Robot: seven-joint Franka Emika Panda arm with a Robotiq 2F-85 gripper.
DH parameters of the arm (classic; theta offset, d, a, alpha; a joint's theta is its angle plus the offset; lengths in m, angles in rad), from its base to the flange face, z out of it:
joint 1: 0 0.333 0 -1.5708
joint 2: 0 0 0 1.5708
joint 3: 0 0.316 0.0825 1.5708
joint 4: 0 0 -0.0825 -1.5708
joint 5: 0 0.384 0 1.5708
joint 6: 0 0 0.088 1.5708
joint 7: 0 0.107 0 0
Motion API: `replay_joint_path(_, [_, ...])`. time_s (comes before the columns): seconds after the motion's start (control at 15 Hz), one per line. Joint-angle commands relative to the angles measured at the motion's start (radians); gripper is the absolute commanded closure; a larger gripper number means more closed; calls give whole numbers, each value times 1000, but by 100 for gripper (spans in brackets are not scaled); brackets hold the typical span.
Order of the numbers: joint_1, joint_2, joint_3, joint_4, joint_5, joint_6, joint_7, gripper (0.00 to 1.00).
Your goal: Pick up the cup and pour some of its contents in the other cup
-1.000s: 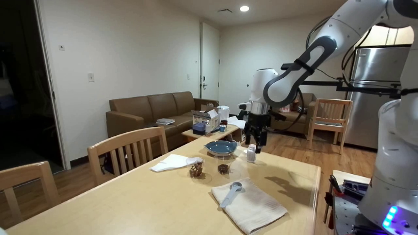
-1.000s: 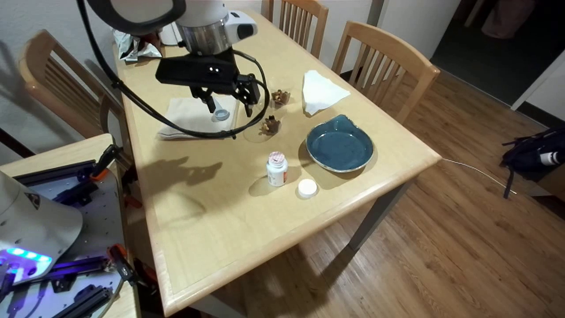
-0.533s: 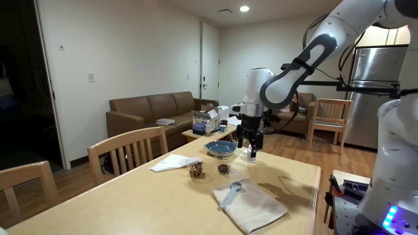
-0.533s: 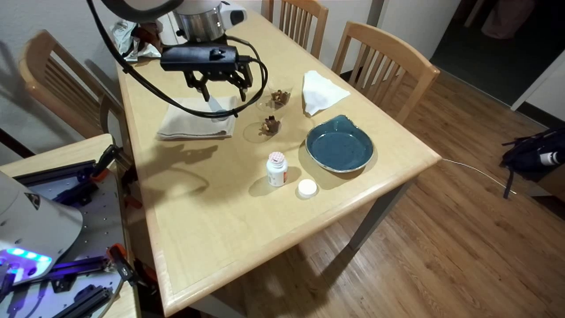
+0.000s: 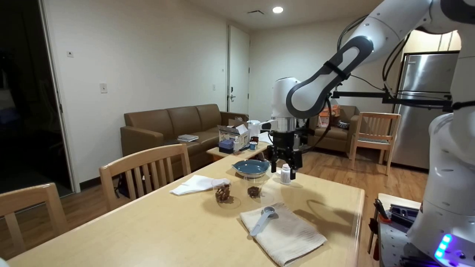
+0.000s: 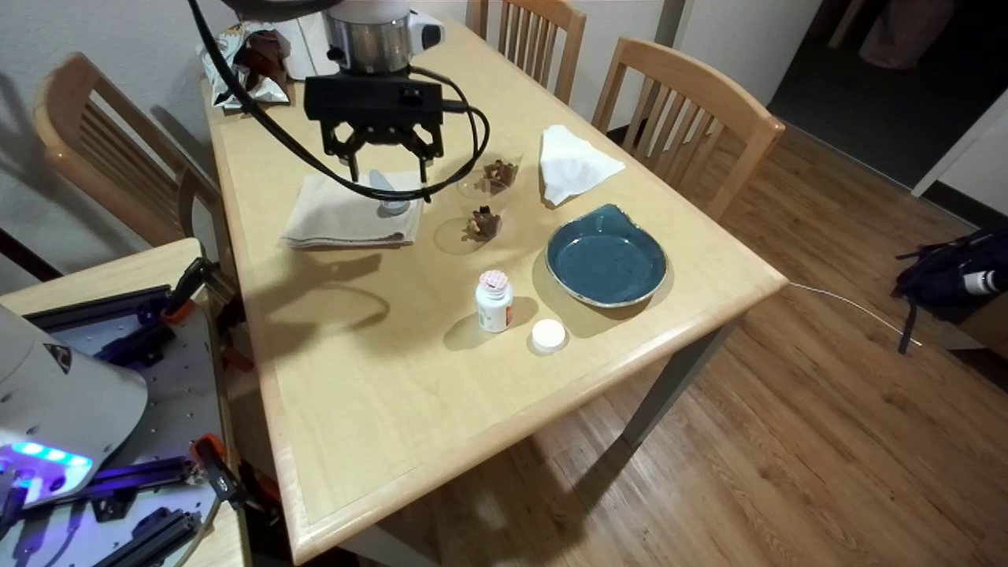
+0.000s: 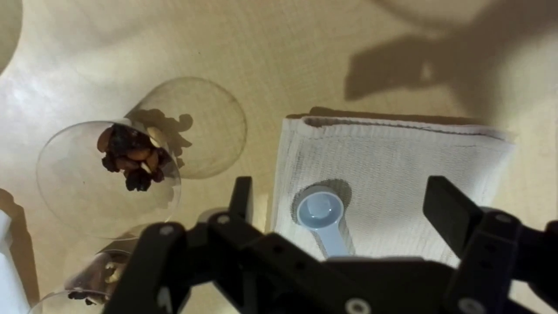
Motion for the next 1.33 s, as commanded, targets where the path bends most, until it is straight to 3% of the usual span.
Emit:
replay_joint_path(0.0, [-29, 70, 24, 93, -8, -92, -95, 0])
replay_joint_path(0.07, [-26, 29, 29, 41, -3, -40, -46, 0])
replay_joint_path(0.33, [-31, 63, 33, 76, -6, -66, -62, 0])
replay_joint_path(0.4, [-36, 66, 39, 75, 45, -46, -107, 0])
replay_joint_path(0.73, [-40, 123, 58, 84, 15, 117, -110, 0])
replay_joint_path(1.27, [-75, 175, 84, 84, 0, 214, -113, 0])
